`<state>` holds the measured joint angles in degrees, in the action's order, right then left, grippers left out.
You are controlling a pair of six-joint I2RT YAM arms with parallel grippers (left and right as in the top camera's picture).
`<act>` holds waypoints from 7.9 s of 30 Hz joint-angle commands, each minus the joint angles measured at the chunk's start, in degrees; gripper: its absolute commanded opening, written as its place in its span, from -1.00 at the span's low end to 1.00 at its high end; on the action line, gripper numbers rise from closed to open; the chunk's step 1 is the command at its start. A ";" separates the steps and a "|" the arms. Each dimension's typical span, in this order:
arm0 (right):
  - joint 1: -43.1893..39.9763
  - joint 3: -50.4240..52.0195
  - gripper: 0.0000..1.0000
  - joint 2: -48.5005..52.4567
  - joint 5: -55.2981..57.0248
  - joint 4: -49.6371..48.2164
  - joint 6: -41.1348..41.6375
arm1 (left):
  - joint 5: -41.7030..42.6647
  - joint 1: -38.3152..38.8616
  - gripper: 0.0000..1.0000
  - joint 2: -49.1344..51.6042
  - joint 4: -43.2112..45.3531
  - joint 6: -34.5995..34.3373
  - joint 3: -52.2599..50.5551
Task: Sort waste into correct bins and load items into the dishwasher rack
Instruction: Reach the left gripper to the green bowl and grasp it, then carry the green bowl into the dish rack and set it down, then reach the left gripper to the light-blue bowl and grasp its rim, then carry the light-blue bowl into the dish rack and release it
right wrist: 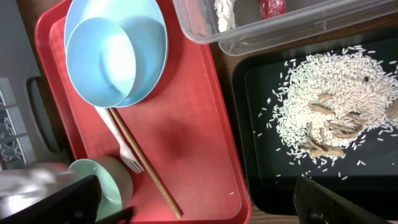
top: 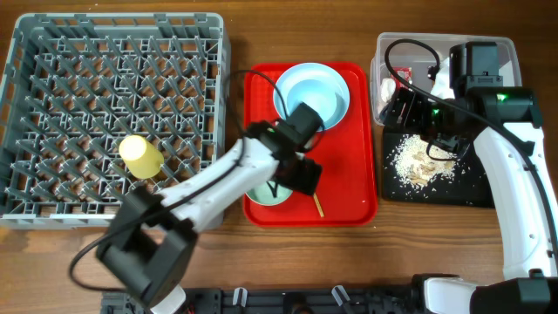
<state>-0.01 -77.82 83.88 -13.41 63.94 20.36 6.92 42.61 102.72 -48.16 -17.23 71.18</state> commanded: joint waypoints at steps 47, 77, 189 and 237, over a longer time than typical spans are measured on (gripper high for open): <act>-0.24 -0.50 0.99 -1.38 1.36 0.42 -0.76 | 50.56 -51.60 -0.92 -1.38 -4.39 21.55 17.92; -0.24 -0.50 1.00 -1.38 1.36 0.96 -0.79 | 71.01 -65.05 -0.92 14.97 13.05 21.31 17.92; -9.33 -0.50 1.00 -1.38 7.37 6.25 3.61 | -8.52 -5.46 -0.92 14.71 23.58 14.75 18.01; -9.33 -0.50 1.00 -1.38 7.32 6.25 2.34 | 75.34 -60.08 -0.92 19.04 28.04 -5.99 17.99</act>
<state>-9.21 -77.82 83.77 -5.54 70.08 23.07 79.26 -17.15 120.51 -20.53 -19.22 89.14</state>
